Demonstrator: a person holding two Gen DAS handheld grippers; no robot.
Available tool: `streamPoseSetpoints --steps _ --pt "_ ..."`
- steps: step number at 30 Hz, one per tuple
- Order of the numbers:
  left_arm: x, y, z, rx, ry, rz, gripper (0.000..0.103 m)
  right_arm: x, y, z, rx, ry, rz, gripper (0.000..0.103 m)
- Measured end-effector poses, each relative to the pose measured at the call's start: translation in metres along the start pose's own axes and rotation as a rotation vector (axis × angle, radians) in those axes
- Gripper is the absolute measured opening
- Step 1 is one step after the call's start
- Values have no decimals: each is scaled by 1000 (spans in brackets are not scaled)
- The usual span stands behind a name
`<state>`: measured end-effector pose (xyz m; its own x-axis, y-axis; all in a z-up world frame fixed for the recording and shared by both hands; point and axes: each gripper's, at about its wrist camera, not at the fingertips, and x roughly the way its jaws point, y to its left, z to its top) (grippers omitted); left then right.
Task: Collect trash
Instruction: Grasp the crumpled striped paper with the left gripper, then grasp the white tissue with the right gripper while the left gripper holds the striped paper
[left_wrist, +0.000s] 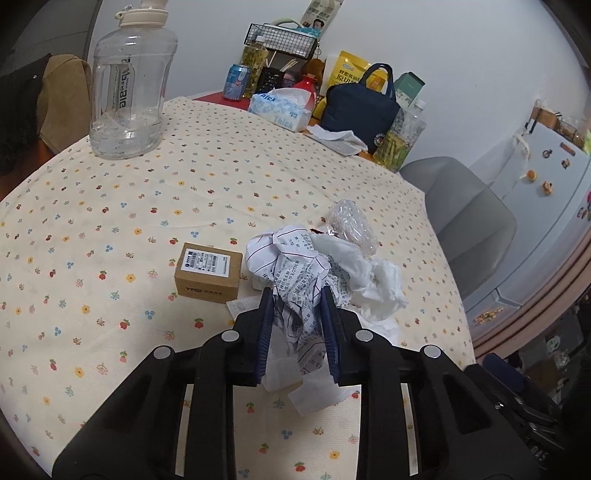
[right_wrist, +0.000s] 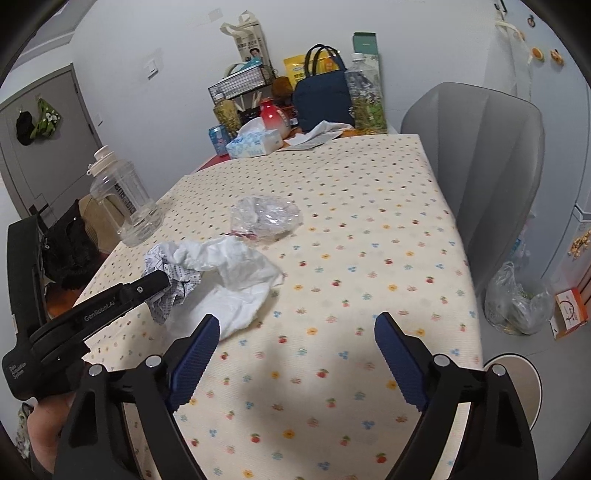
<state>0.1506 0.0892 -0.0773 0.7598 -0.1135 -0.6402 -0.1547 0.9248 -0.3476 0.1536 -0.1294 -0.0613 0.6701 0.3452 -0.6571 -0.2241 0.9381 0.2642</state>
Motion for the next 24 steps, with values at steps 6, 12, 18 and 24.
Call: streamPoseSetpoints --steps 6,12,18,24 --pt "-20 20 6 -36 -53 29 24 24 19 1 -5 65 46 74" --pt "-33 43 11 -73 -82 64 24 46 31 2 -3 97 58 68" --pt "-34 57 10 -99 -81 81 24 55 43 17 -35 87 46 68" --pt "-34 57 8 -99 -84 84 24 60 54 34 -60 74 52 68"
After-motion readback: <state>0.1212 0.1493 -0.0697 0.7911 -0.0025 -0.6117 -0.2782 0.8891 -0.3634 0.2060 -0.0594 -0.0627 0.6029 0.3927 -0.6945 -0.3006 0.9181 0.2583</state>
